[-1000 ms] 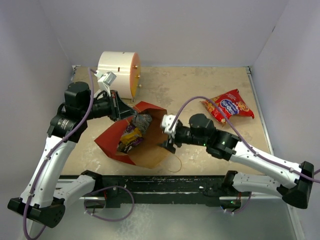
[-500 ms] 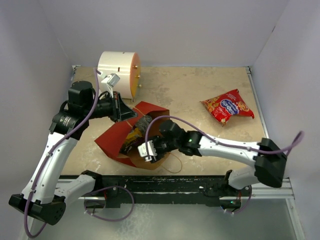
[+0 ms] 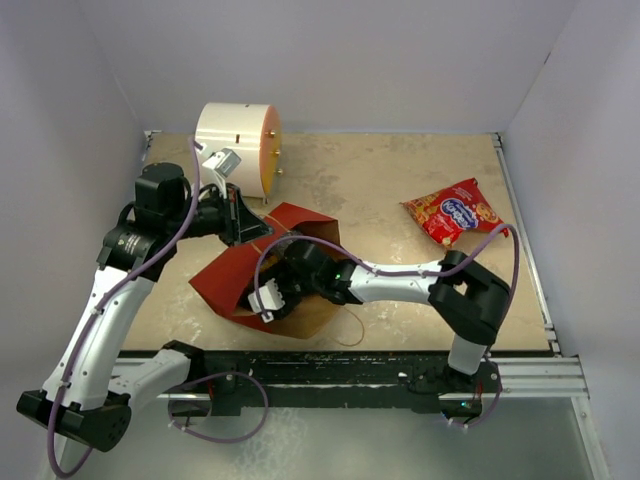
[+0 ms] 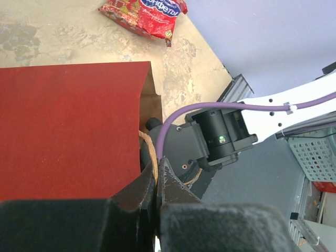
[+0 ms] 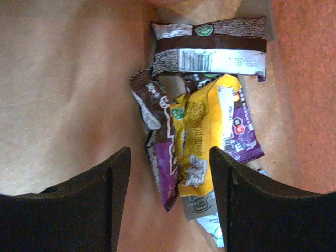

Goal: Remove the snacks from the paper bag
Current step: Take out the snack from the paper bag.

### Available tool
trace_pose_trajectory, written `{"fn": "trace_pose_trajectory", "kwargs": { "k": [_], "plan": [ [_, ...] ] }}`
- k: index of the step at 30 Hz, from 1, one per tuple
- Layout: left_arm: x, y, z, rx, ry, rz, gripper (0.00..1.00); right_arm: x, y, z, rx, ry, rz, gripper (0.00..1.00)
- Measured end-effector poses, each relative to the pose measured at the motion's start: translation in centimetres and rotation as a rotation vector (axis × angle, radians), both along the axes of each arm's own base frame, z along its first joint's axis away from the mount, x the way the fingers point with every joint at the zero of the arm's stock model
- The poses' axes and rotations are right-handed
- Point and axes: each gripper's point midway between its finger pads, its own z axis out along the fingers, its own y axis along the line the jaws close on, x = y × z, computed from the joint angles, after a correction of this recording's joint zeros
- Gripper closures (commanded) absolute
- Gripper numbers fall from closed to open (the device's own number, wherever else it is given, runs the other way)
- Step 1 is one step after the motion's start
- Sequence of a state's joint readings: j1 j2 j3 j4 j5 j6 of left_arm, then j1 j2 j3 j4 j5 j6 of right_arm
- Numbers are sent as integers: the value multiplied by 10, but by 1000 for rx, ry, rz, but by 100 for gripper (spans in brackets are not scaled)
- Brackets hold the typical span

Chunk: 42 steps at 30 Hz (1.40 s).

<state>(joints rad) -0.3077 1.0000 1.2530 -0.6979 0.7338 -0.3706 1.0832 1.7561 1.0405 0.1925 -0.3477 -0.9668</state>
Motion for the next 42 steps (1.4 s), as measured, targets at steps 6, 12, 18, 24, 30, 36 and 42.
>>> {"fn": "trace_pose_trajectory", "kwargs": {
  "k": [6, 12, 18, 24, 30, 36, 42],
  "plan": [
    [0, 0, 0, 5, -16, -7, 100, 19, 8, -14, 1, -21, -11, 39],
    [0, 1, 0, 11, -23, -10, 100, 28, 5, -36, -36, -7, -23, 59],
    [1, 2, -2, 18, -20, 3, 100, 28, 6, -37, -30, 2, -24, 83],
    [3, 8, 1, 31, -42, 48, 100, 28, 7, -33, -18, 14, -38, 99],
    [7, 14, -3, 68, -65, 80, 100, 25, 0, 10, 47, 10, -69, 100],
    [14, 17, -5, 96, -53, 107, 100, 12, -19, 90, 189, -7, -102, 100],
    [16, 16, 4, 73, -38, 124, 100, -7, -55, 124, 239, 38, -158, 100]
  ]
}}
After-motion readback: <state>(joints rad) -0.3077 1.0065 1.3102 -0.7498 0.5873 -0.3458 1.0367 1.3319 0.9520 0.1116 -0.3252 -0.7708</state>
